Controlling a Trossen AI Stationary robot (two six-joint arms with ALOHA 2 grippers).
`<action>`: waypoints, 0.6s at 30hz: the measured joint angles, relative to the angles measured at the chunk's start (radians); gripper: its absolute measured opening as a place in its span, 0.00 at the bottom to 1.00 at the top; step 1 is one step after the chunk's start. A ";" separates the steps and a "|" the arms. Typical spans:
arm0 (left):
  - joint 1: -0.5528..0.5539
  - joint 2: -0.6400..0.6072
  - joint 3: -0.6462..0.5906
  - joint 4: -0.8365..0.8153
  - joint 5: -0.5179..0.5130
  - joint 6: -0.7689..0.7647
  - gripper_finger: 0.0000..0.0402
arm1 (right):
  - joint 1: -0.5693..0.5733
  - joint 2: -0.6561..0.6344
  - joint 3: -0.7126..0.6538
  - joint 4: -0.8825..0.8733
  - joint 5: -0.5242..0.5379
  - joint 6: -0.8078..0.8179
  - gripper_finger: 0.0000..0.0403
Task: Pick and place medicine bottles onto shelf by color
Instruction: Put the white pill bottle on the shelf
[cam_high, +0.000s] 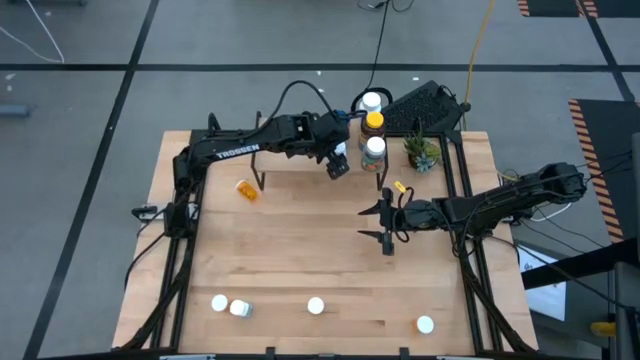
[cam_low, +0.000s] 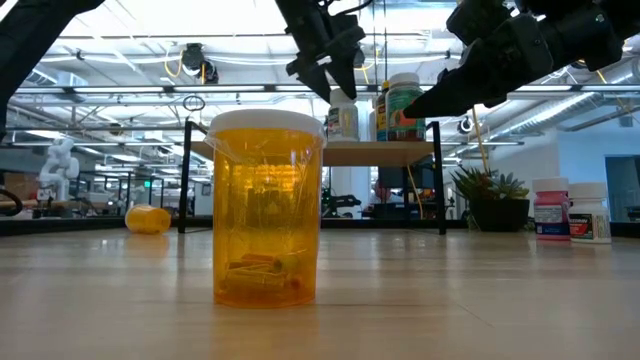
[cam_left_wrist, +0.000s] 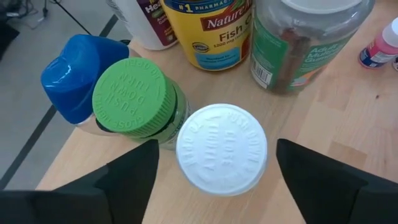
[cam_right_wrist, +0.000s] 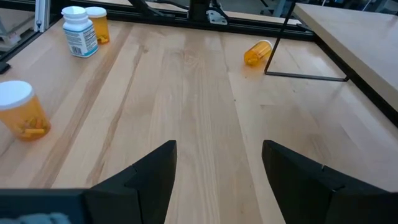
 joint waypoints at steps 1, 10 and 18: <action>0.000 0.000 0.000 0.000 -0.001 -0.004 0.84 | 0.000 0.000 0.000 0.000 0.000 0.000 0.58; -0.048 -0.057 -0.001 -0.056 -0.162 -0.038 0.86 | 0.000 0.000 0.000 -0.002 0.000 0.001 0.58; -0.072 -0.100 0.000 -0.148 -0.183 -0.115 0.86 | 0.000 0.000 0.000 -0.002 0.000 0.015 0.58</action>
